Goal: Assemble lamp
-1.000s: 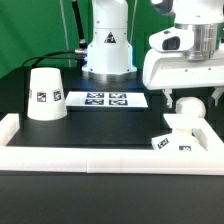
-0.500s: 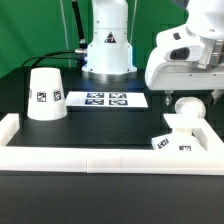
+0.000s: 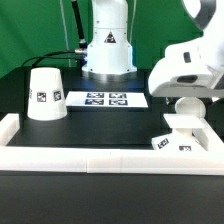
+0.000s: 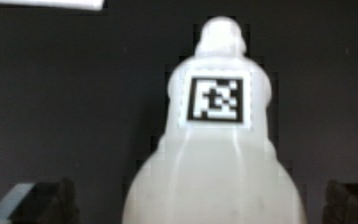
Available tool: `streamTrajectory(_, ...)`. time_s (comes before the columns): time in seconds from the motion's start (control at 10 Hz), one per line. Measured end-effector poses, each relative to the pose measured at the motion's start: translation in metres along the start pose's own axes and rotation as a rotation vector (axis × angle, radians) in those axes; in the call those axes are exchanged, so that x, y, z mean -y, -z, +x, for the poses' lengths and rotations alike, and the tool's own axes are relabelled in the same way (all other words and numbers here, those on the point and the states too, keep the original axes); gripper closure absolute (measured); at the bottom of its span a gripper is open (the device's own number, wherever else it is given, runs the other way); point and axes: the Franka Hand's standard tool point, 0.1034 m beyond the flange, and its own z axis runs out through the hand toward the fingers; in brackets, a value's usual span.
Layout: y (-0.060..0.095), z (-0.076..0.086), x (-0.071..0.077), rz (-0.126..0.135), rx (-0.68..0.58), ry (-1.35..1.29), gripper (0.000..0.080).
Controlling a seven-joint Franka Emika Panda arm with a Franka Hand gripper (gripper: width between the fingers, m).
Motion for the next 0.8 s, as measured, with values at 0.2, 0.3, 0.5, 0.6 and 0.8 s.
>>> streamTrajectory(0.2,-0.001,0.008,0.004,0.002,-0.03,0.004,0.0101)
streamTrajectory(0.3,-0.004,0.009,0.004,0.002,-0.026,0.004,0.0101)
streamTrajectory(0.5,-0.007,0.01,0.003,0.001,-0.02,0.003,0.0101)
streamTrajectory(0.6,-0.01,0.011,0.002,0.002,-0.016,-0.001,0.0101)
streamTrajectory(0.8,-0.014,0.012,-0.002,0.004,-0.008,-0.009,0.0101)
